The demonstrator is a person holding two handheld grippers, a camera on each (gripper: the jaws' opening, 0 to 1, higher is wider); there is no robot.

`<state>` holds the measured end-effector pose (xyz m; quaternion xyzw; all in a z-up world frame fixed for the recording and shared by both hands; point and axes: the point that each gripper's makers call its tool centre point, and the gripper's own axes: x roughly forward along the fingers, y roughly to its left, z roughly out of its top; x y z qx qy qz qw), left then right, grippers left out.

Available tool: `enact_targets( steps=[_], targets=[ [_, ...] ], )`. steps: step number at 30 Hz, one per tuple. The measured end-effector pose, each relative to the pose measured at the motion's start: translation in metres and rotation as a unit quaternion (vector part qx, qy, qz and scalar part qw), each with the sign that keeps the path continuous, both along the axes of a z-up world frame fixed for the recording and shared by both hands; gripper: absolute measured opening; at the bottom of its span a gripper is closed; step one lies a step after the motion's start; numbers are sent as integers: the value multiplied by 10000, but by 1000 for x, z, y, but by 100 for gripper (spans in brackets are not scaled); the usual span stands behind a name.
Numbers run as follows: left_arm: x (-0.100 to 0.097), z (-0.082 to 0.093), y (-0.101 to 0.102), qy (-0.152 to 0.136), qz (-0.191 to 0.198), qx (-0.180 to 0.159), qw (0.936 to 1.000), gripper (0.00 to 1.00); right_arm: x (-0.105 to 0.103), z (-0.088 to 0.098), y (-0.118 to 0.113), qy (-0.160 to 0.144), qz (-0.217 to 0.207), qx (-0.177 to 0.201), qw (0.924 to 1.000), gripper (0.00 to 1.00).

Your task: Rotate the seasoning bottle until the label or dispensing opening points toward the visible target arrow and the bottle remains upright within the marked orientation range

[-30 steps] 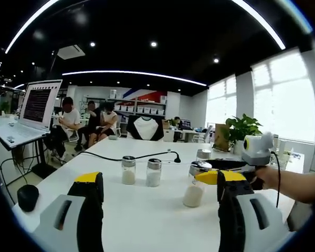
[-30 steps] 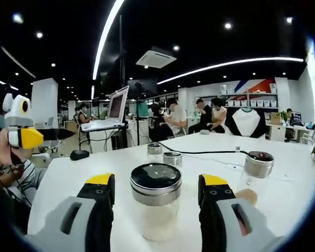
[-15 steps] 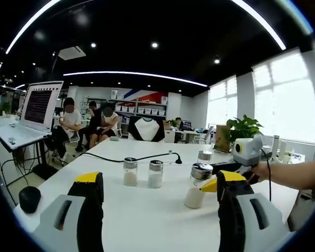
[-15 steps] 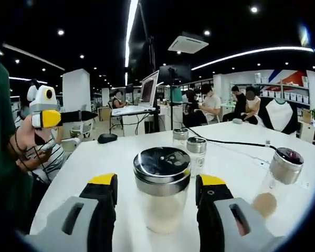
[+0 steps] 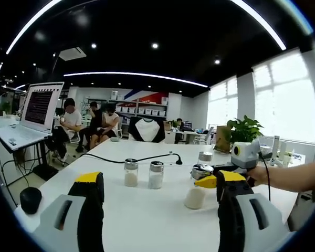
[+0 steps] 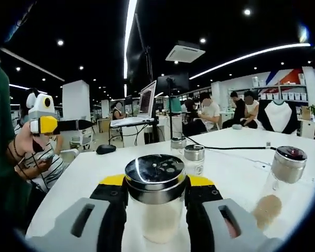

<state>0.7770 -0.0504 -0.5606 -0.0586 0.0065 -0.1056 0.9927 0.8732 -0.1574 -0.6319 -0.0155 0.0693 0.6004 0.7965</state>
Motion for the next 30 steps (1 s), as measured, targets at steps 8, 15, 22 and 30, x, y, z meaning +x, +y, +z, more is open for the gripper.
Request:
enact_targets(
  steps=[8,15,22,30],
  targets=[
    [0,2,0,-15,-19,9,10000,94,-2,1,2,-43,-16,-56,10000,40],
    [0,3,-2,-69,-27,-3,10000,95,-2,1,2,-69,-40,-29,10000,40],
    [0,3,-5,-78,-33,32,10000,95,0,1,2,-93,-172,-30,9998,40],
    [1,-1,-6,-45,-43,107,9999,95,1,0,1,-97,-395,-40,9992,40]
  ],
)
